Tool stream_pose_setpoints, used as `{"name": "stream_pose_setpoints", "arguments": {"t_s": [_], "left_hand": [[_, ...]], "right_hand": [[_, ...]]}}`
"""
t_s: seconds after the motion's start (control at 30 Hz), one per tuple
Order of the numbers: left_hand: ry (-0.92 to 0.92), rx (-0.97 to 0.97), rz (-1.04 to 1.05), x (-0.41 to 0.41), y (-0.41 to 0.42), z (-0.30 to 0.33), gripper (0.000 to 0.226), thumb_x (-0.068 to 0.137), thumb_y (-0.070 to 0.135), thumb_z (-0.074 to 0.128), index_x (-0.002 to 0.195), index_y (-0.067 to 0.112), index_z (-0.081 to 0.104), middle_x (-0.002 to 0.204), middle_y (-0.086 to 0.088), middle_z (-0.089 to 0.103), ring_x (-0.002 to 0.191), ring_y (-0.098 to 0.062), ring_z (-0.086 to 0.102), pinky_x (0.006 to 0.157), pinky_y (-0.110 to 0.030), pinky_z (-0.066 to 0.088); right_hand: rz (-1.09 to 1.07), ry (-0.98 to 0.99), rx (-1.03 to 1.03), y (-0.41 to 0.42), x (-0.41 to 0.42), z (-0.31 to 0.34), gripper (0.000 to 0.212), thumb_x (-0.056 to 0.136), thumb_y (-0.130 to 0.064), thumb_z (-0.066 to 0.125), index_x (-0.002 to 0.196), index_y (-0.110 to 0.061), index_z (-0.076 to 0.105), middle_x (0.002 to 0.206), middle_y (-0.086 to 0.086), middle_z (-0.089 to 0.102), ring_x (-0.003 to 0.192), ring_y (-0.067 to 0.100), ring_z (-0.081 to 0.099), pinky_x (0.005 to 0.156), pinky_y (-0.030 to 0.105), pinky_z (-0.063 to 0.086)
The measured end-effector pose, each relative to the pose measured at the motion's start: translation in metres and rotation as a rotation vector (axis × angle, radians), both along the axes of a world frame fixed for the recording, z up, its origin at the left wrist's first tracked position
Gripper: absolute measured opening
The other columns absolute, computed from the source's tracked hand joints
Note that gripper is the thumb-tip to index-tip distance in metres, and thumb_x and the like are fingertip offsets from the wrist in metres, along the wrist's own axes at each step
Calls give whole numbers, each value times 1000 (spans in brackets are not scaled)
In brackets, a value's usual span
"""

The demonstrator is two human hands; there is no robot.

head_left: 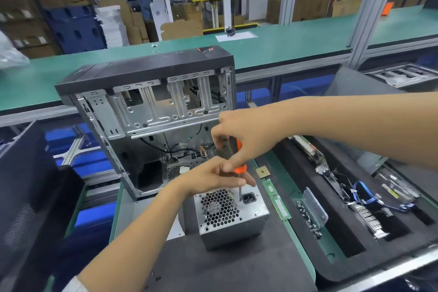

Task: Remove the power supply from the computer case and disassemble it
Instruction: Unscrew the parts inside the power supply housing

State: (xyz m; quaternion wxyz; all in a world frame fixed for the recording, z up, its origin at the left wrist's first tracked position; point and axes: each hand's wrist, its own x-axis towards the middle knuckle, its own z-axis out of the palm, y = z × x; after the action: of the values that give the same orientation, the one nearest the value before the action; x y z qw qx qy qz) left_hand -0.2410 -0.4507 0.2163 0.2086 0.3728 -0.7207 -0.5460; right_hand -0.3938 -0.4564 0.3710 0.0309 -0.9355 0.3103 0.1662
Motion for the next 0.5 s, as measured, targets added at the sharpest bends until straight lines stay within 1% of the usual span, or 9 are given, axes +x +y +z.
{"name": "stream_pose_setpoints", "arguments": {"t_s": [0.07, 0.1, 0.13, 0.17, 0.2, 0.27, 0.37, 0.43, 0.5], "left_hand": [[46, -21, 69, -5, 1, -4, 27, 96, 5, 59, 122, -2, 61, 105, -11, 74, 106, -19, 67, 92, -24, 49], [56, -28, 100, -7, 1, -5, 24, 95, 5, 60, 116, -4, 65, 101, -11, 75, 103, -18, 68, 92, -23, 48], [61, -45, 130, -9, 1, -8, 20, 93, 6, 62, 110, -3, 70, 98, -12, 75, 99, -16, 69, 90, -21, 48], [67, -53, 159, -11, 1, -9, 17, 92, 7, 65, 104, -1, 73, 95, -11, 76, 96, -15, 71, 88, -20, 49], [77, -54, 187, -12, 1, -11, 14, 90, 9, 68, 100, 3, 75, 94, -10, 76, 94, -15, 71, 86, -19, 50], [104, -48, 224, -14, 2, -13, 10, 86, 10, 72, 95, 10, 77, 91, -9, 77, 91, -16, 72, 83, -19, 51], [169, -14, 234, -12, 7, -10, 14, 84, 12, 74, 97, 13, 77, 97, -9, 76, 96, -17, 72, 83, -19, 52], [222, 11, 235, -9, 12, -9, 17, 87, 11, 70, 103, 14, 76, 100, -9, 76, 102, -18, 70, 86, -20, 52], [220, -8, 265, -8, 15, -9, 15, 88, 12, 69, 100, 16, 77, 99, -7, 76, 102, -16, 70, 86, -19, 52]], "right_hand": [[-66, -13, -178, 3, 0, -4, 58, 84, -72, 41, 106, -20, 53, 91, 0, 39, 66, 11, 43, 52, 27, 33], [-93, -11, -294, 4, 0, -4, 62, 84, -74, 33, 92, -15, 51, 81, 0, 36, 60, 12, 39, 49, 28, 31], [-102, 6, -388, 5, 0, -4, 62, 87, -72, 29, 78, -13, 45, 73, 1, 33, 56, 14, 37, 49, 29, 31], [-99, 25, -443, 5, 0, -4, 60, 90, -68, 29, 71, -12, 37, 69, 1, 30, 54, 15, 34, 49, 29, 32], [-93, 44, -457, 5, -1, -4, 55, 94, -62, 32, 72, -12, 34, 68, 1, 29, 53, 15, 33, 50, 31, 33], [-74, 66, -398, 3, -3, -3, 40, 99, -50, 37, 87, -12, 42, 71, 2, 32, 54, 16, 34, 52, 31, 33], [3, 47, -182, -2, -6, 0, 20, 98, -29, 49, 114, -17, 47, 92, -1, 47, 70, 15, 42, 52, 26, 29], [58, 27, -64, -4, -7, 4, 25, 94, -18, 56, 117, -22, 49, 94, -7, 45, 73, 9, 40, 53, 22, 26], [95, 11, -25, -5, -8, 7, 29, 91, -24, 62, 117, -27, 50, 92, -8, 44, 76, 9, 40, 54, 20, 27]]}}
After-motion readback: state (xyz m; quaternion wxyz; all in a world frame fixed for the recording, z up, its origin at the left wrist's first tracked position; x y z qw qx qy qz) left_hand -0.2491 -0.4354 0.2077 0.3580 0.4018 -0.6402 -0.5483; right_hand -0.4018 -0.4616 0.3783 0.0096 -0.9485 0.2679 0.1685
